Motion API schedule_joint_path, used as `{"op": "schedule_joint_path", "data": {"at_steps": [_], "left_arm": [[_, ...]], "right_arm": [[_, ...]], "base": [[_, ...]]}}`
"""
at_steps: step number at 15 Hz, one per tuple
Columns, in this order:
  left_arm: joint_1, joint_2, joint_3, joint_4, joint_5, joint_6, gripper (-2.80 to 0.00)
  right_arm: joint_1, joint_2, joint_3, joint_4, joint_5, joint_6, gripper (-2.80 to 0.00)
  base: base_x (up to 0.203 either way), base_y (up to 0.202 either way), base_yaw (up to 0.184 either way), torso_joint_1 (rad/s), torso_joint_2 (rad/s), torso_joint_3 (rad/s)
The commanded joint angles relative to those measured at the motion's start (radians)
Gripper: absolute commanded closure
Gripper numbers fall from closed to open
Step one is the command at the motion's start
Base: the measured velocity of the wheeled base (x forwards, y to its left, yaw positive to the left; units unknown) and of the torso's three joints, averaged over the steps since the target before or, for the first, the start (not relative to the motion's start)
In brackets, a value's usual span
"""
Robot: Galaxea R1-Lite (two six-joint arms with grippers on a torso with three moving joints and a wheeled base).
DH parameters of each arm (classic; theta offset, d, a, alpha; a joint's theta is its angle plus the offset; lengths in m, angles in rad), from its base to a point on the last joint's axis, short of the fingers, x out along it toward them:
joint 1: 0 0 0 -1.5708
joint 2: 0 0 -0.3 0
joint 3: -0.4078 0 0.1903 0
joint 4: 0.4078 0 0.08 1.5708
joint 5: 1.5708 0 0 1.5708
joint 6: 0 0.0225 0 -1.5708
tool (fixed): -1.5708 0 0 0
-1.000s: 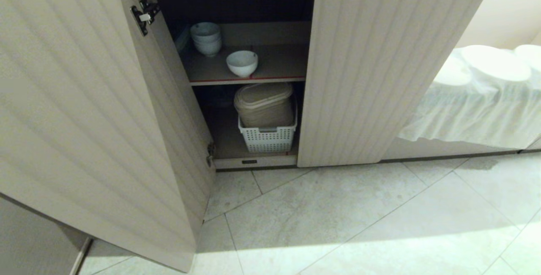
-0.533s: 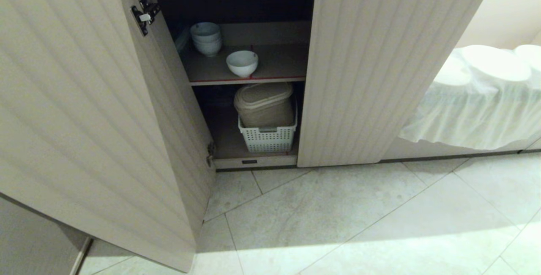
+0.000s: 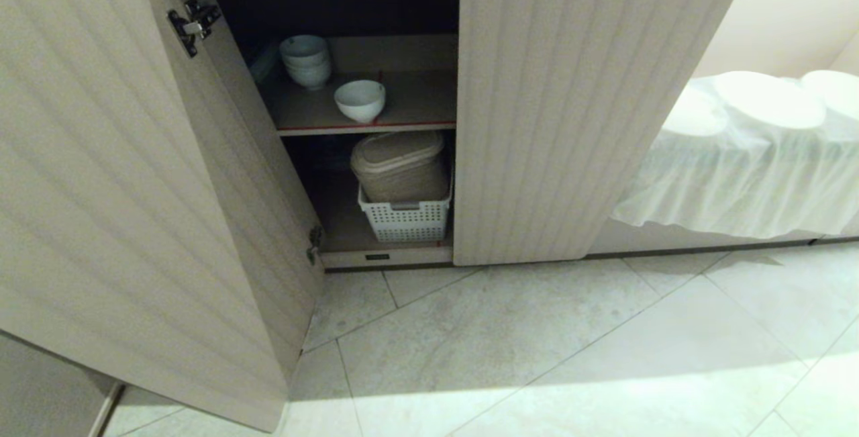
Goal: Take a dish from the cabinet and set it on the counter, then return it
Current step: Take the bowl from the cabinet
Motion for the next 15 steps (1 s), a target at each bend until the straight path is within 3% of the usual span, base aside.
{"op": "schedule_joint_path", "data": {"at_steps": [1,12,15], "left_arm": [[0.0,0.0,0.0,-0.001,0.002,0.001,0.0],[0.001,0.0,0.0,-0.001,0.006,-0.024,0.0],[0.0,0.0,0.0,0.001,0.006,-0.026,0.0]], "right_arm": [[0.0,0.0,0.0,-0.001,0.0,0.0,0.0],[0.0,0.0,0.0,-0.001,0.0,0.0,0.0],[0.0,0.0,0.0,-0.001,0.0,0.0,0.0]], "base": [[0.0,-0.194,0.002,0.005,0.0,0.006],[0.0,-0.195,0.0,0.004,0.0,0.003],[0.0,-0.116,0.002,0.004,0.0,0.0]]}}
